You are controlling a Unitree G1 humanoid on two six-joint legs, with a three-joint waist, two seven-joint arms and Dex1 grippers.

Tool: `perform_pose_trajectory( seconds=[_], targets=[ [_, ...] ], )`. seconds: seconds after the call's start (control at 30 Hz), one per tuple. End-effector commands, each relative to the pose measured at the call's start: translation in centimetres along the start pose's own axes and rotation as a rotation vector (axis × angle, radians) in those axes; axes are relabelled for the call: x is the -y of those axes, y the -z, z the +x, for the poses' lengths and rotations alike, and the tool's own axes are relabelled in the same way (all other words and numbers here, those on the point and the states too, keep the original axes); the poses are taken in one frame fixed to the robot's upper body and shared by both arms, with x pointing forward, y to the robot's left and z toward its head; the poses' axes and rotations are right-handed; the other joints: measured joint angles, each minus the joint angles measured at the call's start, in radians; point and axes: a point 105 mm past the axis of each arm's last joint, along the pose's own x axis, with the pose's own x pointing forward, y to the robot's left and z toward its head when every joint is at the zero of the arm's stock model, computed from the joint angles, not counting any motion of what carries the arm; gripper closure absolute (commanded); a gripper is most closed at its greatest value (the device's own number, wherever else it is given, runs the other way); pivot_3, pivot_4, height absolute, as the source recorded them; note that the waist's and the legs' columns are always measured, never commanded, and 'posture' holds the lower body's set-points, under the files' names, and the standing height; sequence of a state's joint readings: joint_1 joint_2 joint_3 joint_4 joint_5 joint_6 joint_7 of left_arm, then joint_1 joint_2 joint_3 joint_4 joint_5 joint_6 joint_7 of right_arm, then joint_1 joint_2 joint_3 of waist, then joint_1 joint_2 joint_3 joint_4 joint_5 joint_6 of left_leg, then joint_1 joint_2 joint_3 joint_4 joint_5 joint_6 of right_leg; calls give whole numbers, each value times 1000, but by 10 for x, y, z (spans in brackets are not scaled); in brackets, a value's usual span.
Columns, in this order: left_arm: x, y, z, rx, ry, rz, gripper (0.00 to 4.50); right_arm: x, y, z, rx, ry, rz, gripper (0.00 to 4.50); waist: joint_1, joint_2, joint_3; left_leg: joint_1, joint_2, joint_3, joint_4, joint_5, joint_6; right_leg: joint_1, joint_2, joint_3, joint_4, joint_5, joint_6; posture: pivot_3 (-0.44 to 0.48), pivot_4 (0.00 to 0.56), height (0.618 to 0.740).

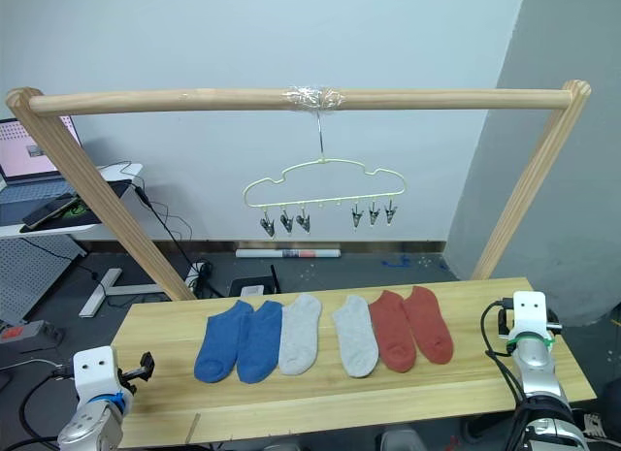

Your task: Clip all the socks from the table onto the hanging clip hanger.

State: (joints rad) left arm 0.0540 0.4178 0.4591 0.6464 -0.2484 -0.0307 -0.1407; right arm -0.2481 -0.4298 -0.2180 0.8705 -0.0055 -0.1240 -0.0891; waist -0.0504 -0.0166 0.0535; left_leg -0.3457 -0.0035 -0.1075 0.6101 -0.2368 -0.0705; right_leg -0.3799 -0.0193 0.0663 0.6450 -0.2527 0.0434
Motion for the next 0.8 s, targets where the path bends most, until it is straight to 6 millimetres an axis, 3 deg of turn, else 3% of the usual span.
perform_pose_trajectory(
  seconds=[0.03, 0.13, 0.37, 0.8],
  targets=[
    [-9, -27, 0, 76, -21, -7, 27, 10, -16, 3, 52, 35, 29, 0, 0, 0, 0, 0, 0, 0, 0, 0, 0, 0, 0, 0, 0, 0, 0, 57, 0, 740],
    [-7, -39, -5, 107, -31, -18, 27, 10, -16, 3, 53, 36, 32, 0, 0, -1, 1, 0, 0, 0, 0, 0, 0, 0, 0, 0, 0, 0, 0, 55, 0, 740],
    [-1, -44, -13, 110, -32, -19, 27, 8, -18, 3, 59, 30, 31, 0, 1, -2, 1, 0, 0, 0, 0, 0, 0, 0, 0, 0, 0, 0, 0, 55, 0, 740],
    [-3, -38, -10, 98, -11, -22, 27, 6, -23, 3, 76, 18, 27, 0, 0, -2, 1, 0, 0, 0, 0, 0, 0, 0, 0, 0, 0, 0, 0, 58, 0, 740]
  ],
)
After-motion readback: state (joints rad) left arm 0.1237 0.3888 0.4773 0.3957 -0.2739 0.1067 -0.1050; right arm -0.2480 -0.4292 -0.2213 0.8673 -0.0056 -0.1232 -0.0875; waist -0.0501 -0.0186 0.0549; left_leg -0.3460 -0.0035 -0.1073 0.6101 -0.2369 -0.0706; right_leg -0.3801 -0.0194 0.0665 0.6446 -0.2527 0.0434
